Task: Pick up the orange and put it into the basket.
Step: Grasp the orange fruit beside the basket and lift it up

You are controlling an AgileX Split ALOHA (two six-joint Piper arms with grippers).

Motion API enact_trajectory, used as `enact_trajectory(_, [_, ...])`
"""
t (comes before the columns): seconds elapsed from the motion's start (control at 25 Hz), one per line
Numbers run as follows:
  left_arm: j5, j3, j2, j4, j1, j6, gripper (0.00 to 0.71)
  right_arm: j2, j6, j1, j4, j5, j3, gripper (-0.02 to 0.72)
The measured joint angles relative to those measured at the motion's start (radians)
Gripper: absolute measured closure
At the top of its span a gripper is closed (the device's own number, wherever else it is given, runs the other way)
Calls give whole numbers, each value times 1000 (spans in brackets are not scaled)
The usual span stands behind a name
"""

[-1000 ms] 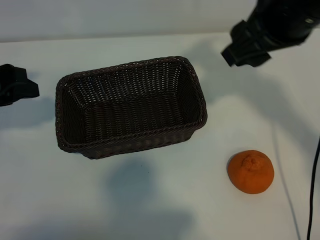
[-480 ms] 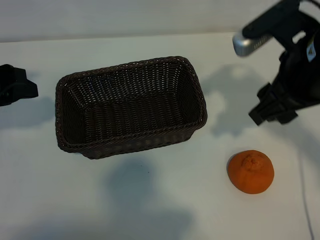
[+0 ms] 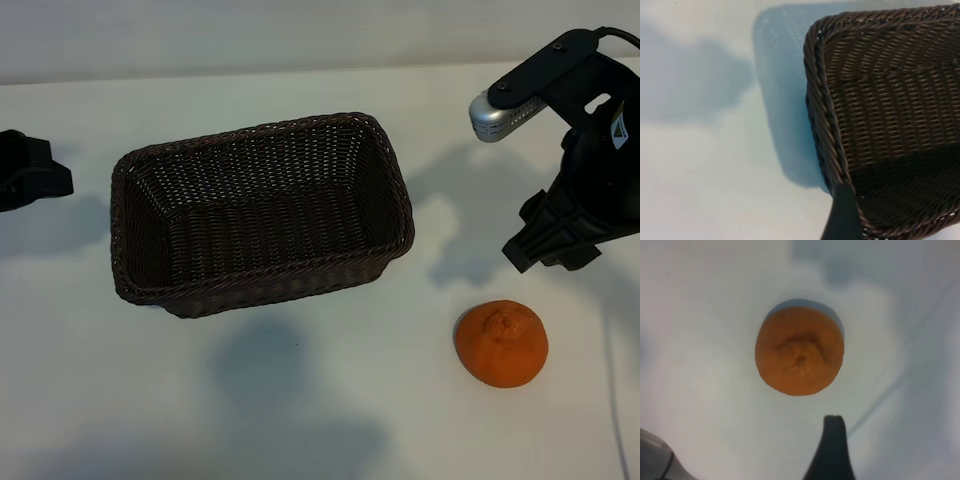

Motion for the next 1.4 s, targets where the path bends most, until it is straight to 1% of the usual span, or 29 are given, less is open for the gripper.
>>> enact_trajectory(0.28, [-3,0,0,0,0,-2,122,0,1,0,5,-21,0,123])
enact_trajectory(0.44, [-3,0,0,0,0,-2,122,0,2,0,36,-42,1,123])
enact_trajectory(0.56, [-3,0,0,1,0,-2,122,-1,3,0,65,-94,42,123])
enact_trajectory(0.76, [-3,0,0,1,0,-2,122,-1,5,0,70,-198,175,123])
enact_trajectory(0.84, [-3,0,0,1,0,-2,122,-1,16,0,72,-244,214,123])
enact_trajectory(0.96, [-3,0,0,1,0,-2,122,-1,48,0,83,-291,249,123])
enact_trajectory(1.12, [-3,0,0,1,0,-2,122,-1,57,0,96,-357,290,123])
enact_trajectory(1.24, [-3,0,0,1,0,-2,122,0,57,0,99,-392,313,123])
enact_trajectory(1.4, [-4,0,0,1,0,-1,122,16,57,0,103,-414,316,123])
